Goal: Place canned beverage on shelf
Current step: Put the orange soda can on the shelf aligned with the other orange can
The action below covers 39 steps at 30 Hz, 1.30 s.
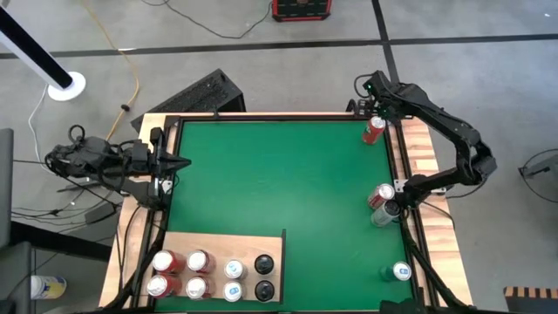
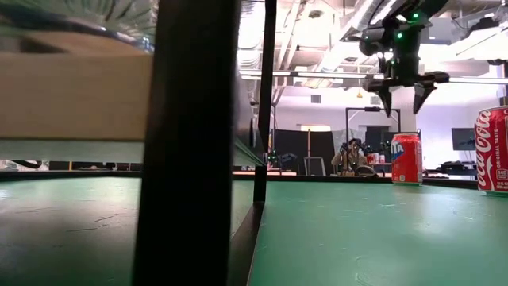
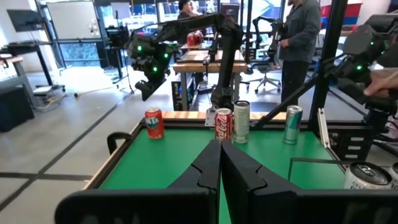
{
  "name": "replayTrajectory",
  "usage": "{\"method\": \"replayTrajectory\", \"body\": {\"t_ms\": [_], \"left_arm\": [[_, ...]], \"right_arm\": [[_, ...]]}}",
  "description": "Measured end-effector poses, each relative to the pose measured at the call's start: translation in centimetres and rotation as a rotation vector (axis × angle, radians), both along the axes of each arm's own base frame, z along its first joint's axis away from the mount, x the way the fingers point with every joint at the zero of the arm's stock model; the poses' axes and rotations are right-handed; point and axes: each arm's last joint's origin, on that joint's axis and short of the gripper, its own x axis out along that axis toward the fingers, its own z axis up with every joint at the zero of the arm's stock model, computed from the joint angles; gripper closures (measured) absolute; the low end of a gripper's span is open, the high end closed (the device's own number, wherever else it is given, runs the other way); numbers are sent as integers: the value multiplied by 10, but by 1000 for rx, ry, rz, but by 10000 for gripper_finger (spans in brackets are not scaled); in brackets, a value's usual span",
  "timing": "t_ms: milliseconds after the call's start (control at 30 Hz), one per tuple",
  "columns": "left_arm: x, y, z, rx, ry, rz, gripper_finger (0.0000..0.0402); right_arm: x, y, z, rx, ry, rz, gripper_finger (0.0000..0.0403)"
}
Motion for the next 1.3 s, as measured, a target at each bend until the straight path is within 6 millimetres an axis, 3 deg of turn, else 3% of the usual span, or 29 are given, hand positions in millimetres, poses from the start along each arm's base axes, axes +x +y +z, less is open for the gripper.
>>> {"method": "replayTrajectory", "body": {"t_ms": [300,567,833,1300], "left_arm": [[0,0,-1,-27,11,-2,402],[0,0,-1,-51,7,-6,402],[0,0,-1,-68,5,-8,402],[0,0,-1,-140,-7,-10,402]], "right_arm": [[0,-7,-14,-37,7,-42,42],[7,3,-28,-102,6,-176,46],[17,25,-59,-173,38,-283,49],[12,25,-99,-230,-25,-323,49]]}}
